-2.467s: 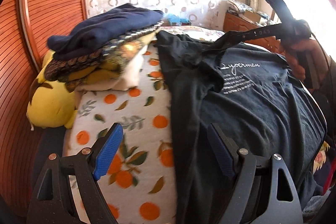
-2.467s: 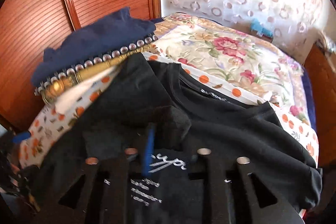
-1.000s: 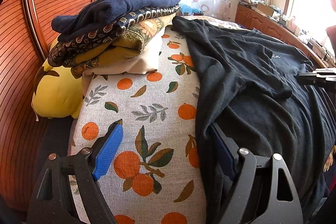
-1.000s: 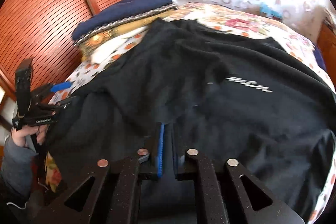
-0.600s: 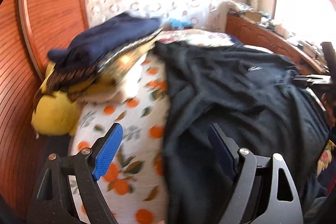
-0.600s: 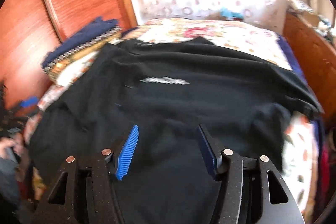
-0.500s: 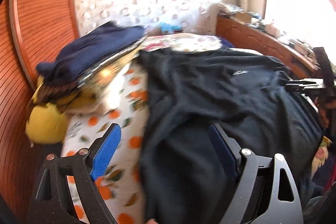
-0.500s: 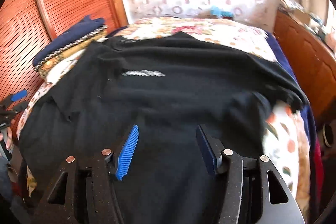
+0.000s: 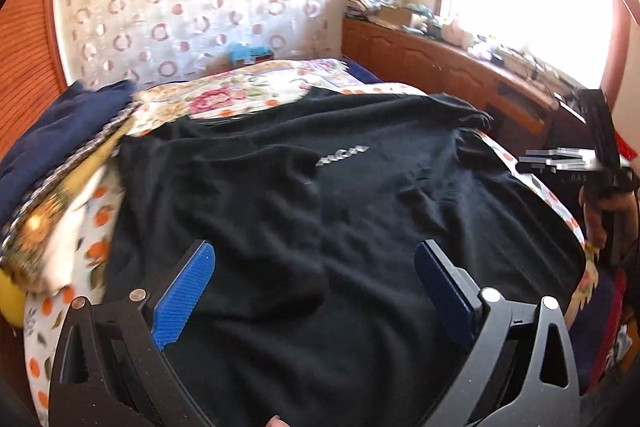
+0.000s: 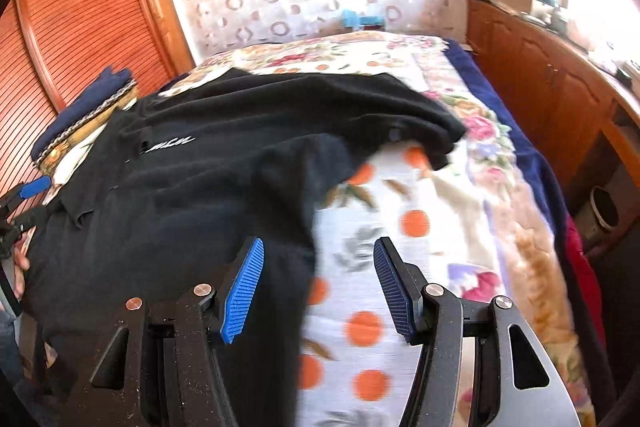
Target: Fold small clothes
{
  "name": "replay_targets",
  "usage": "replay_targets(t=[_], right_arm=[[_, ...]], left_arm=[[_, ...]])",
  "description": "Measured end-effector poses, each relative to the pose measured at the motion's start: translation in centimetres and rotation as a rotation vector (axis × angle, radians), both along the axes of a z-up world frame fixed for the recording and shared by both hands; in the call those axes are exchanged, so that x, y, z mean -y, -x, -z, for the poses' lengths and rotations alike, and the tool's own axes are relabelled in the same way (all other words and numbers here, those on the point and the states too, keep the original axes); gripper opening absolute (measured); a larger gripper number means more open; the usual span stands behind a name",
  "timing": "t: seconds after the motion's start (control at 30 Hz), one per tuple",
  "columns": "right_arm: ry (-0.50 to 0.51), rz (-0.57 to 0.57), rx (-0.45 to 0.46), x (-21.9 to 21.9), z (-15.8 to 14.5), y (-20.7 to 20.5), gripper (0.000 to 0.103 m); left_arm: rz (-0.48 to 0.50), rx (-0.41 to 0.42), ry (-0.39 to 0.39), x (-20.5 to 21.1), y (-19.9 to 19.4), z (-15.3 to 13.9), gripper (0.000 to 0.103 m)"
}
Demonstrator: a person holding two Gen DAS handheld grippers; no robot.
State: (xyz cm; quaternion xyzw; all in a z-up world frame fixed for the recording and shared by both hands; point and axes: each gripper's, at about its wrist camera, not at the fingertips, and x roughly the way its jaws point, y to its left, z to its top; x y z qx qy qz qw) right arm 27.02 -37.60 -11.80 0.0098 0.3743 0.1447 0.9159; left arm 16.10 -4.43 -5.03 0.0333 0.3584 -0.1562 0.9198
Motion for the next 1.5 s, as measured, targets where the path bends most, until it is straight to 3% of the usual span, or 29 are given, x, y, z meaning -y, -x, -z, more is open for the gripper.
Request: replay_targets(t=[0.2,0.47,0.6,0.7,0.83,1.0,1.07,1.1,1.3,1.5], right_arm=[[0.012,0.061,0.001,2.8,-1.0,-1.0,0.059],[0.029,0.129,-0.034,2.7,-1.0,-4.8,0.059],[0.012,0.148,-0.056,2.0,-0.9,-6.3,0.059],[-0.016,0.161,-0.083,1.9,-0.5,-7.4,0.059],[-0.061,0.172,-0.103,2.4,-0.1,-8.6,0.059],[-0.154,0.179,-0.109,3.3,0.2,-8.3,0.04],[-0.186,0.166,-0.104,3.4,0.0,-7.8,0.019],[-0.172,0.171,-0.091,3.3,-0.3,-7.4,0.015],[-0.113,0.141,0.068,1.9,-4.8,-3.9,0.012],[-0.036,-0.067,0.228,-4.8,-10.8,1.1,0.012]], left_arm=[[0.076,-0.06,-0.036,3.7,-1.5,1.7,0.1],[0.108,-0.176,-0.046,5.4,-2.9,4.4,0.1],[0.111,-0.183,-0.056,5.5,-2.8,4.6,0.102],[0.112,-0.176,-0.128,6.5,-2.6,4.9,0.103],[0.117,-0.179,-0.119,6.5,-2.5,4.9,0.103],[0.117,-0.178,-0.123,6.4,-2.4,4.9,0.103],[0.117,-0.177,-0.125,6.4,-2.3,4.9,0.103],[0.116,-0.176,-0.125,6.4,-2.3,4.9,0.103],[0.128,-0.175,-0.12,6.2,-2.3,4.8,0.103],[0.092,-0.121,-0.05,3.5,-0.6,2.5,0.103]])
